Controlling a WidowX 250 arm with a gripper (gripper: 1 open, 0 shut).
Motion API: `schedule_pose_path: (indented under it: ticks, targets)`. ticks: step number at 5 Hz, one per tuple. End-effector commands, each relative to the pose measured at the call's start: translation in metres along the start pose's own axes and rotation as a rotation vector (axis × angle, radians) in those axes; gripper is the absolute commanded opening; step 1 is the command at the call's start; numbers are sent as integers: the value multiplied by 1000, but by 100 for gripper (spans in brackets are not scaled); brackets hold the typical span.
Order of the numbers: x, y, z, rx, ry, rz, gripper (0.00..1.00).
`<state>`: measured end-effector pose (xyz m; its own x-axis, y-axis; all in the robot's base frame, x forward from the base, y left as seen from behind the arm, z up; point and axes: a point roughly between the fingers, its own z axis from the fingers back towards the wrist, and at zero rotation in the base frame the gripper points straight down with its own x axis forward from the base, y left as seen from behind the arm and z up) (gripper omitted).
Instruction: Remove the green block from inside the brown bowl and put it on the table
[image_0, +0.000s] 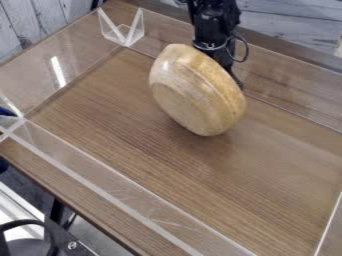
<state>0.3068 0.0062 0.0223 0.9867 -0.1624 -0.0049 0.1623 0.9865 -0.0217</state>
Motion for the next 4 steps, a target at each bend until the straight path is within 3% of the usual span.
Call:
schedule_pose_path:
  ticks: [1, 4]
  targets:
    - [-12, -3, -17, -4, 59, -10, 0]
    - [-9, -3, -19, 2, 76, -11, 0]
